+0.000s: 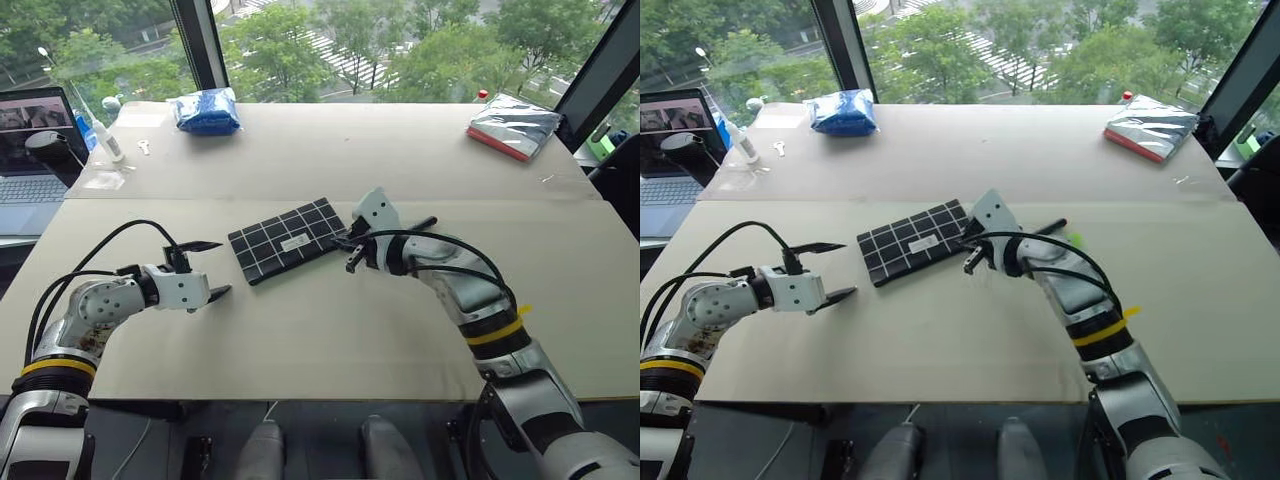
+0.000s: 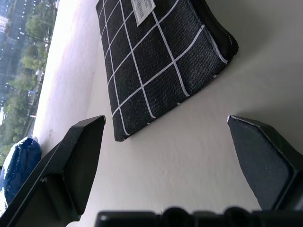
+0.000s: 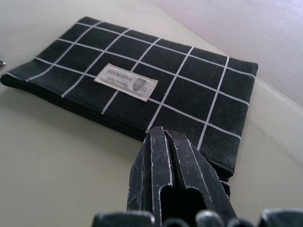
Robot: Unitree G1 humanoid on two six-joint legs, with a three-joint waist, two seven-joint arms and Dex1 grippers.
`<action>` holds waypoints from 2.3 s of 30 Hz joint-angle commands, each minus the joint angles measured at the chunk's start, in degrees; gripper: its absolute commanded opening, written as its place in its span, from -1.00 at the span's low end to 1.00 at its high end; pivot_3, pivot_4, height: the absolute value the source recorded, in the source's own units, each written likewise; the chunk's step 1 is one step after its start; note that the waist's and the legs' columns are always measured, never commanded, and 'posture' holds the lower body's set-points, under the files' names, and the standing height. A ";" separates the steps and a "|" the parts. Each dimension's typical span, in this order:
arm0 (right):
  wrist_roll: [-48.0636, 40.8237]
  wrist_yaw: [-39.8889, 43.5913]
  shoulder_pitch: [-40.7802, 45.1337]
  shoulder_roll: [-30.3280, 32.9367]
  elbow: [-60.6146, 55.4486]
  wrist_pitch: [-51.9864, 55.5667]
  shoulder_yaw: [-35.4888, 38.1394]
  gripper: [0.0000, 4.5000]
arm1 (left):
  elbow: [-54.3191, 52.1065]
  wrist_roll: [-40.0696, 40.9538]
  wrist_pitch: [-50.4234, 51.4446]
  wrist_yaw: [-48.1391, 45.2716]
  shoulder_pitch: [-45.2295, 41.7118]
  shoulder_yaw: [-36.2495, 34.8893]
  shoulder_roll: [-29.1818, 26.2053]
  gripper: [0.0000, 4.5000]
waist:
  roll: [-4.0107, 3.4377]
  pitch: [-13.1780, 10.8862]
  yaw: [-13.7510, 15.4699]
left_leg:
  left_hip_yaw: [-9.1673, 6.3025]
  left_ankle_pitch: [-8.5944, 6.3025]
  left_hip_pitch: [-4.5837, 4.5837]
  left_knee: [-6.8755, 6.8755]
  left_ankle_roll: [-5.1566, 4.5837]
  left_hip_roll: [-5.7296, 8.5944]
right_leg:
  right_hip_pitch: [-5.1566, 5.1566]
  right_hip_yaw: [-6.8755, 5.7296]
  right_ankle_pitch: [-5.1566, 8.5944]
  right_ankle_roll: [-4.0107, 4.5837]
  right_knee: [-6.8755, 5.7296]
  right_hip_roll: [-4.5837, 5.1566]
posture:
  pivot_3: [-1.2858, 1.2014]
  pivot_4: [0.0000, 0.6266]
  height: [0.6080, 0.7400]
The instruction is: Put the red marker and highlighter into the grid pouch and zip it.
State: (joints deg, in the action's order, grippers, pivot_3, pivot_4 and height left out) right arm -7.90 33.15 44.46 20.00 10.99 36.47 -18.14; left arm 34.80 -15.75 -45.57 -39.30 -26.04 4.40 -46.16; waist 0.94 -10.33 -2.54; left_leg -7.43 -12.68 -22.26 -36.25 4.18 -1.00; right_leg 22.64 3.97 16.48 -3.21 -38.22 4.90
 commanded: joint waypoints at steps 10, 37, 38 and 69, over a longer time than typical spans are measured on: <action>6.71 -3.23 9.39 -4.54 14.35 -8.02 2.29 -0.98 | 3.25 -1.22 -2.63 1.41 -3.14 5.29 1.55 1.00 | -0.01 0.00 -0.18 | -0.04 0.07 0.02 0.02 -0.08 0.02 | 0.04 -0.01 -0.01 0.01 -0.16 0.00 | 0.03 -0.52 1.00; 20.88 -1.13 2.53 -4.23 16.10 -15.75 -5.42 -0.98 | 17.97 -16.49 -10.19 21.27 -13.55 13.02 4.85 1.00 | -0.06 0.06 0.03 | -0.08 0.15 0.53 0.01 -0.15 0.06 | -0.40 0.00 0.01 -0.02 -0.34 0.00 | 0.03 -0.52 1.00; 20.88 -1.03 2.37 -4.15 16.01 -15.82 -5.33 -0.98 | 18.63 -17.34 -10.75 22.55 -14.08 13.56 4.89 1.00 | -0.05 0.06 0.00 | -0.08 0.15 0.54 0.01 -0.15 0.06 | -0.40 -0.01 0.01 -0.01 -0.35 0.00 | 0.03 -0.52 1.00; 21.23 -1.33 2.65 -4.56 19.20 -17.38 -2.50 -1.00 | 22.93 -8.59 -22.44 15.62 -16.11 15.89 5.04 -0.98 | -0.05 0.07 -0.18 | -0.09 0.16 0.52 0.02 -0.15 0.06 | -0.37 -0.01 0.02 -0.04 -0.34 0.00 | 0.03 -0.52 1.00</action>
State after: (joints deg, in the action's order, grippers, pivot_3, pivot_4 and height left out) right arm 12.76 31.64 47.97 15.18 28.59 18.86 -21.08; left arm 56.75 -25.67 -68.57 -22.88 -41.91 21.11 -40.95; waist 0.89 -10.26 -2.72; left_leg -7.52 -12.52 -21.75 -36.23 4.04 -0.94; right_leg 22.27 3.96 16.50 -3.25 -38.56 4.90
